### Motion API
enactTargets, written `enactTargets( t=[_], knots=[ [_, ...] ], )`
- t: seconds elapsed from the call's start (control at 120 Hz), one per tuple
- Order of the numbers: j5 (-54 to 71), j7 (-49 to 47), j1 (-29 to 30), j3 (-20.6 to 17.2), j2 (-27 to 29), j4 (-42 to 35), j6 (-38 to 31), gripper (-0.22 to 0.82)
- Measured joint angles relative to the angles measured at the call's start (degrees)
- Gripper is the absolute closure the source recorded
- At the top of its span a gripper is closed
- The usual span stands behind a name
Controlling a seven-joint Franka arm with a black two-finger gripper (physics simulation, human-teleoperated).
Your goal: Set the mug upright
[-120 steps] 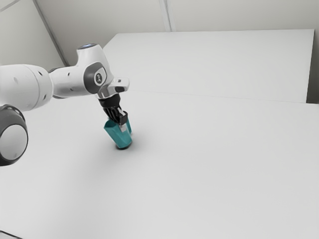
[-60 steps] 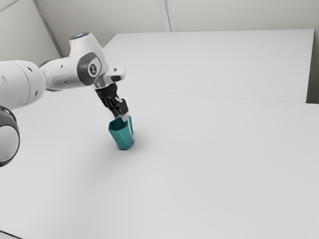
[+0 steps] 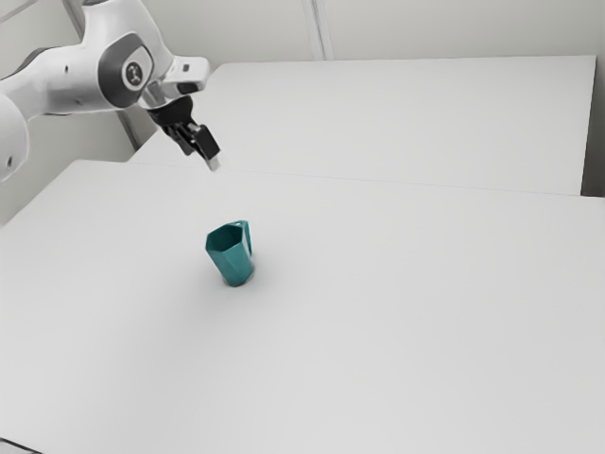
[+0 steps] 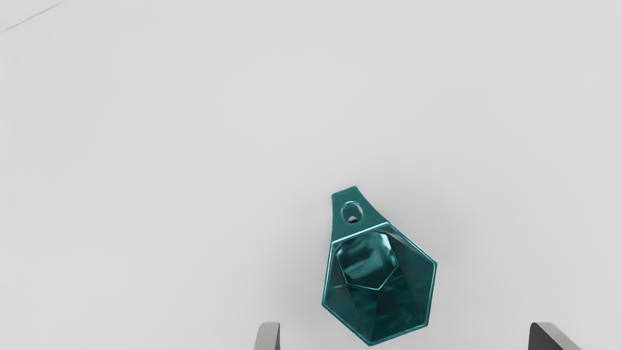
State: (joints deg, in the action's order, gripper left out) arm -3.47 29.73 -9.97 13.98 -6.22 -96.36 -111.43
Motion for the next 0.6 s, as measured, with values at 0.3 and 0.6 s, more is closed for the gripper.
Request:
enactTargets(
  t=[0.3,0.6],
  knots=[
    [6.5,-3.4,1.0,-0.7,4.6,3.9,6.5,0.03],
    [9.7,-7.8,2.7,-2.4,7.2,7.9,13.7,0.02]
  ],
)
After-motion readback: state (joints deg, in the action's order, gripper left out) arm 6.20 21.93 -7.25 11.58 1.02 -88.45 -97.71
